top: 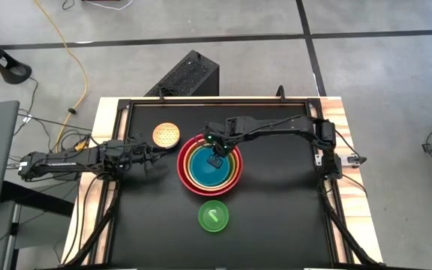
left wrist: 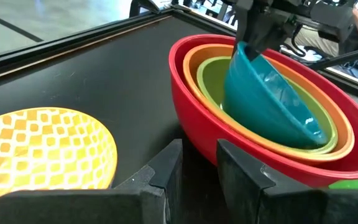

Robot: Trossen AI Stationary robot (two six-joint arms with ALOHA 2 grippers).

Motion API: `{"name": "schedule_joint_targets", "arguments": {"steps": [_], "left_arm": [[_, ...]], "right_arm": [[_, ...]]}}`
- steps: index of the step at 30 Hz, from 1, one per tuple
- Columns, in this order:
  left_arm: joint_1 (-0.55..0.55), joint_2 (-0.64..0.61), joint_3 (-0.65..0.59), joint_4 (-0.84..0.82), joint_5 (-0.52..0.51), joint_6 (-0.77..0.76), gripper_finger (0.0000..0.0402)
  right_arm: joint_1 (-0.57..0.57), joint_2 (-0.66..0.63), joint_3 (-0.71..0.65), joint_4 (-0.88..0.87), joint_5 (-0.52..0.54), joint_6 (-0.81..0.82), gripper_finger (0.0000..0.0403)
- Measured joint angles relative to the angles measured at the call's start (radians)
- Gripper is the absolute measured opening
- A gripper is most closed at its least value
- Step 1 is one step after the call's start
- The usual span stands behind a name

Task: Nest bowls inside each other
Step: Stack the blue bowl on top of the green bowl

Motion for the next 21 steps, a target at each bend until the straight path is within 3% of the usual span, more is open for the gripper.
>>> {"name": "schedule_joint_targets", "arguments": {"steps": [11,21], "left_arm": [[0.000,0.000,0.000,0.000,0.000,0.000,0.0087],[0.000,0.000,0.000,0.000,0.014,-0.002,0.0087]], "right_arm": [[0.001,-0.002,0.003,-0.019,0.016,0.014,0.0118],[0.011,-0.004,0.091,-0.172,0.017,-0.011,0.0164]]}}
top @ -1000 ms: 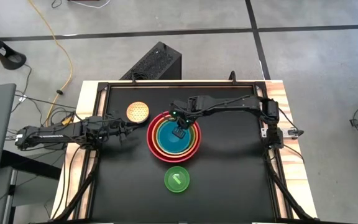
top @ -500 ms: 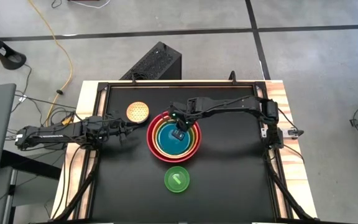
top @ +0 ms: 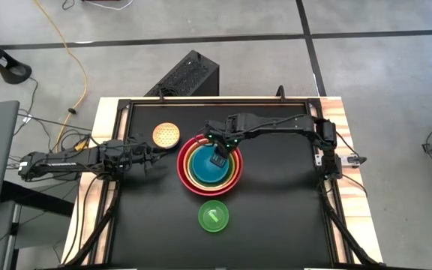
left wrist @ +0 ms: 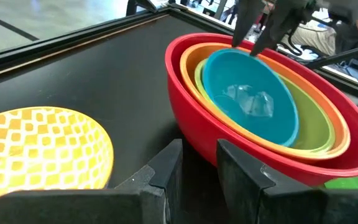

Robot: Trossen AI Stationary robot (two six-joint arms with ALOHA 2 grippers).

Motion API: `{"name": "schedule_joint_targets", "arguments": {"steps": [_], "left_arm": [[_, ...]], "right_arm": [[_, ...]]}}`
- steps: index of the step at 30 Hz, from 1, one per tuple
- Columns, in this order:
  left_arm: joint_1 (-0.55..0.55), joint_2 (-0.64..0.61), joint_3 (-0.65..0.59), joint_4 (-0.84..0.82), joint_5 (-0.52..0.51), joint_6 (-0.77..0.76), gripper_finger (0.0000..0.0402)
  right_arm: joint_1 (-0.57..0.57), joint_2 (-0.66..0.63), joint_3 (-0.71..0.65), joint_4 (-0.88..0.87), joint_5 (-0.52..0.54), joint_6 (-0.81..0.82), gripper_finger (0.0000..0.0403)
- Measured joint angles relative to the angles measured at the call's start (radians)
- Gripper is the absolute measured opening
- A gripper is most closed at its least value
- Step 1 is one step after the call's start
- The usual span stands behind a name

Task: Nest bowls inside each other
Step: Stack the blue bowl on top of the green bowl, then stack the orange patterned bowl on top of the blue bowl

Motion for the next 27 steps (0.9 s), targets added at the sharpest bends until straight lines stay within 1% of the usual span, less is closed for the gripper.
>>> {"name": "schedule_joint_targets", "arguments": {"steps": [9,15,17,20,22,27], "left_arm": [[0.000,0.000,0.000,0.000,0.007,-0.002,0.0087],[0.000,0.000,0.000,0.000,0.006,-0.003,0.0087],[0.000,0.000,0.000,0.000,0.006,-0.003,0.0087],[0.000,0.000,0.000,0.000,0.006,-0.003,0.0087],[0.000,0.000,0.000,0.000,0.005,-0.003,0.0087],[0.000,0.000,0.000,0.001,0.005,-0.003,0.0087]], "right_arm": [[0.060,0.000,0.068,-0.065,0.001,0.001,0.0160],[0.100,0.000,0.100,-0.043,0.001,0.001,0.0158],[0.106,0.000,0.101,0.013,0.001,0.001,0.0158],[0.104,0.001,0.101,0.144,0.001,0.000,0.0158],[0.093,0.008,0.102,0.273,0.003,-0.002,0.0158],[0.044,0.041,0.105,0.599,0.003,-0.069,0.0158]]}}
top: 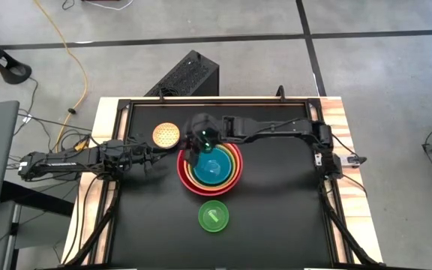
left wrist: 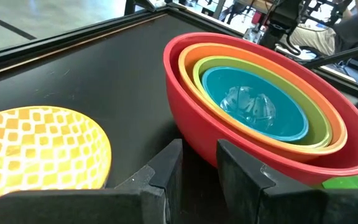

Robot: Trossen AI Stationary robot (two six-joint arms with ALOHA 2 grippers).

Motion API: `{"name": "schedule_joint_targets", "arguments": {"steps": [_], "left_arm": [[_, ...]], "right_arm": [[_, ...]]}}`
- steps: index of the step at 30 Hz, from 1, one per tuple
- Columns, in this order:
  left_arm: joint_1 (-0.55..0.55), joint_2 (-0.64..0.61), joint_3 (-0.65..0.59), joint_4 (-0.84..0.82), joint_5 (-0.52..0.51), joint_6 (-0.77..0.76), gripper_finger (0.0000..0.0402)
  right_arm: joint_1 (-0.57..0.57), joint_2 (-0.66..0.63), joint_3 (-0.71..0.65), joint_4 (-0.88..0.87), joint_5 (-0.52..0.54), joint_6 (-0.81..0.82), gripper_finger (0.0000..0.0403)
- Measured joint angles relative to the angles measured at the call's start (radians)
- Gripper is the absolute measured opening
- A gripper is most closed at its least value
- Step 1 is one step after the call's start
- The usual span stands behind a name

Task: Nest bowls inside each other
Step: Stack the orange patterned bowl on top of the blue bowl

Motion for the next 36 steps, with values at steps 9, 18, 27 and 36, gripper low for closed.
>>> {"name": "schedule_joint_targets", "arguments": {"steps": [9,18,27,36], "left_arm": [[0.000,0.000,0.000,-0.004,-0.002,0.011,0.0087],[0.000,-0.005,0.000,0.003,-0.016,0.022,0.0087],[0.000,-0.007,0.000,-0.001,-0.018,0.032,0.0087],[0.000,-0.007,0.000,-0.003,-0.035,0.052,0.0087]], "right_arm": [[-0.135,0.132,0.033,0.183,-0.005,-0.017,0.0158],[-0.225,0.406,0.366,0.041,-0.004,-0.003,0.0158],[-0.279,0.504,0.420,0.090,-0.035,-0.030,0.0158],[-0.279,0.511,0.420,0.064,-0.140,-0.037,0.0226]]}}
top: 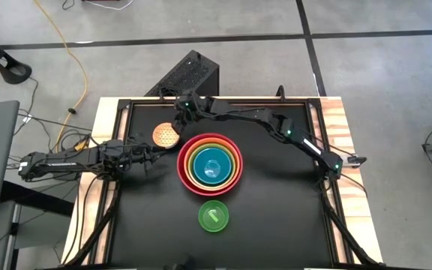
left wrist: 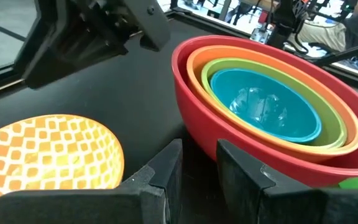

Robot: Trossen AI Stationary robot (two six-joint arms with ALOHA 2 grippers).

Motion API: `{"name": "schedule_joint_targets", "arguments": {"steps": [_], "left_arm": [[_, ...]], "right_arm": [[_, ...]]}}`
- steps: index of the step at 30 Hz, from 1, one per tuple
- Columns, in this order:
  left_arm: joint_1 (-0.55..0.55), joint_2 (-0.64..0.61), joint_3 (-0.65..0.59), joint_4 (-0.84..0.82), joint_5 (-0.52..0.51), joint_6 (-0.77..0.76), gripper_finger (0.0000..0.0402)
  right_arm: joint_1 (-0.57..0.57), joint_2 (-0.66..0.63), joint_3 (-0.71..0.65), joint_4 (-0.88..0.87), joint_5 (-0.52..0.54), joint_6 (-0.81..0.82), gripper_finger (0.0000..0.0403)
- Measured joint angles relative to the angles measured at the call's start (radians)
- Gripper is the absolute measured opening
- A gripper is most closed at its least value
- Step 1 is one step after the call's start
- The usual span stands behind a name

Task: Nest bowls inside each other
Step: Stack the orange patterned bowl on top of the blue bowl

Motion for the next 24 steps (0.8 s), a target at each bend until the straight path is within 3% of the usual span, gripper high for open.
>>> {"name": "schedule_joint_targets", "arguments": {"steps": [6,24], "left_arm": [[0.000,0.000,0.000,-0.004,-0.001,0.000,0.0087],[0.000,0.000,0.000,-0.022,-0.026,0.004,0.0087]], "right_arm": [[0.003,0.013,0.000,-0.048,0.001,0.000,0.0266],[0.020,0.066,-0.001,-0.072,-0.013,-0.015,0.0254]]}}
